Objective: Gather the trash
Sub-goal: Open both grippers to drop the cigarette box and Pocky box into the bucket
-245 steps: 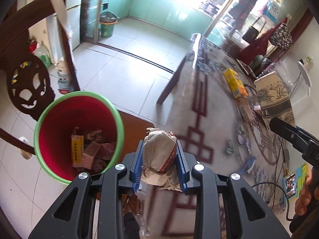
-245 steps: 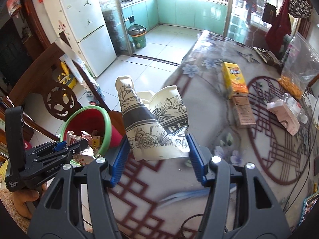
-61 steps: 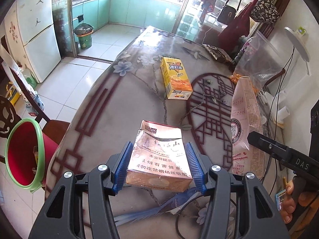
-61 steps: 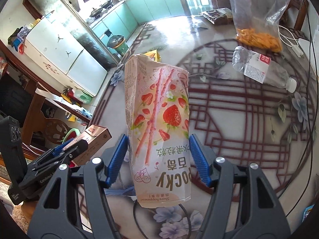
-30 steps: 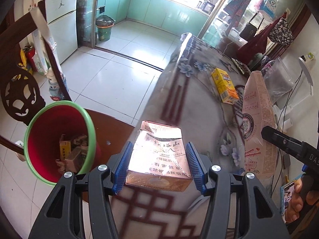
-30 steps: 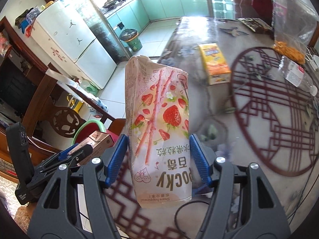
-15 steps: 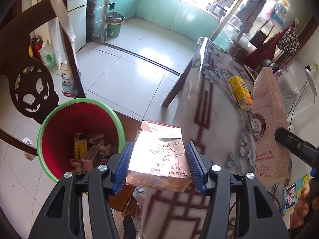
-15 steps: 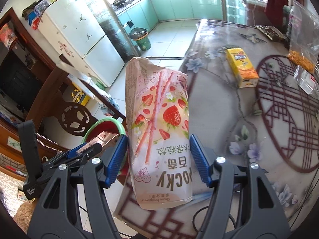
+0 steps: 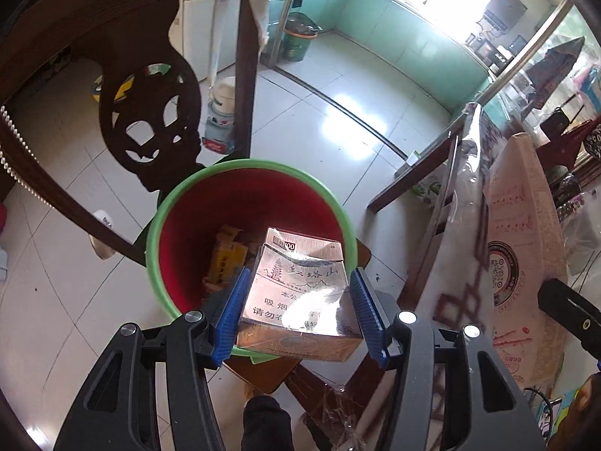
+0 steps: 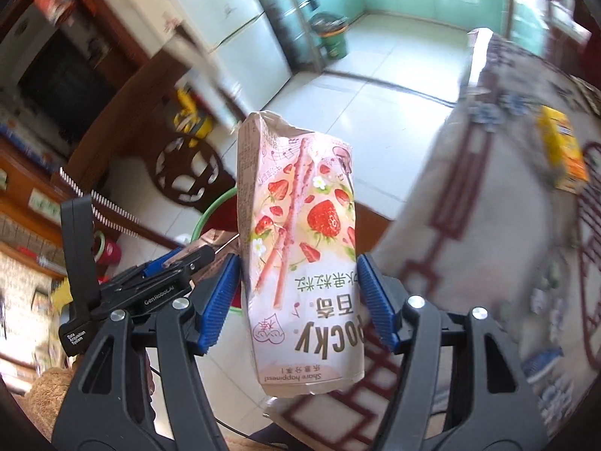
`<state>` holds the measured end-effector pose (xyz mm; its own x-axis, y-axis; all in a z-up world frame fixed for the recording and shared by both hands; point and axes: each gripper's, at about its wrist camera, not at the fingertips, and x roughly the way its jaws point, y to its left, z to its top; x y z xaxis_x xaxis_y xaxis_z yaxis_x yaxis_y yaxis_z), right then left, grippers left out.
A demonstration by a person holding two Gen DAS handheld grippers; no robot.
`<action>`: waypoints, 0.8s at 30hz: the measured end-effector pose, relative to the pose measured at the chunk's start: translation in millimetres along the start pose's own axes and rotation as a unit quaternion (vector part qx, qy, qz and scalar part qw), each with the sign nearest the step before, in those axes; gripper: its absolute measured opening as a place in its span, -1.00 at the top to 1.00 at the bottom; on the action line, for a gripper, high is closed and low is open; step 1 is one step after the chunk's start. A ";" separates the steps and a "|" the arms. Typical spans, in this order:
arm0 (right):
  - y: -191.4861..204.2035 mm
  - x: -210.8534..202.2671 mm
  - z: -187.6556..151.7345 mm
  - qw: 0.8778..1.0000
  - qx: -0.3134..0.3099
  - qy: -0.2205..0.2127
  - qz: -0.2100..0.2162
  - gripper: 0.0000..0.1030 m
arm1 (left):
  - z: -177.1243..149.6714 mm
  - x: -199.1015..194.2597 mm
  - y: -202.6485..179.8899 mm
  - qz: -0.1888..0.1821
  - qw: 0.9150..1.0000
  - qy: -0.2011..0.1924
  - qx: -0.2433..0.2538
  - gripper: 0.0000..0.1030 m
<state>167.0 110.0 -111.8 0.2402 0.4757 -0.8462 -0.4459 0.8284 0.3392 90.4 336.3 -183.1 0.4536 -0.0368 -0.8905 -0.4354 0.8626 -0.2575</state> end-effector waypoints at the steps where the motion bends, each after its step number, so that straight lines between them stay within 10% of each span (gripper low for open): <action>1: 7.4 9.9 2.2 1.000 -0.009 0.010 0.003 -0.21 | 0.3 1.0 6.5 0.004 1.000 0.000 -0.006 -0.01; 16: 67.7 76.1 18.4 0.994 -0.079 0.069 0.008 -0.21 | 13.8 1.3 45.5 0.030 0.999 -0.008 -0.036 -0.02; 20: 72.3 75.9 20.6 0.994 -0.084 0.067 0.008 -0.15 | 16.1 14.9 52.4 0.039 0.998 0.014 -0.049 -0.45; 24: 73.1 71.0 23.7 0.995 -0.083 0.058 0.011 -0.17 | 13.9 9.5 56.9 0.036 0.997 0.003 -0.068 -0.45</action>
<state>171.9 211.3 -137.3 0.1309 0.4484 -0.8842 -0.5884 0.7530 0.2947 80.7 392.0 -201.0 0.4122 0.0193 -0.9109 -0.5689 0.7863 -0.2408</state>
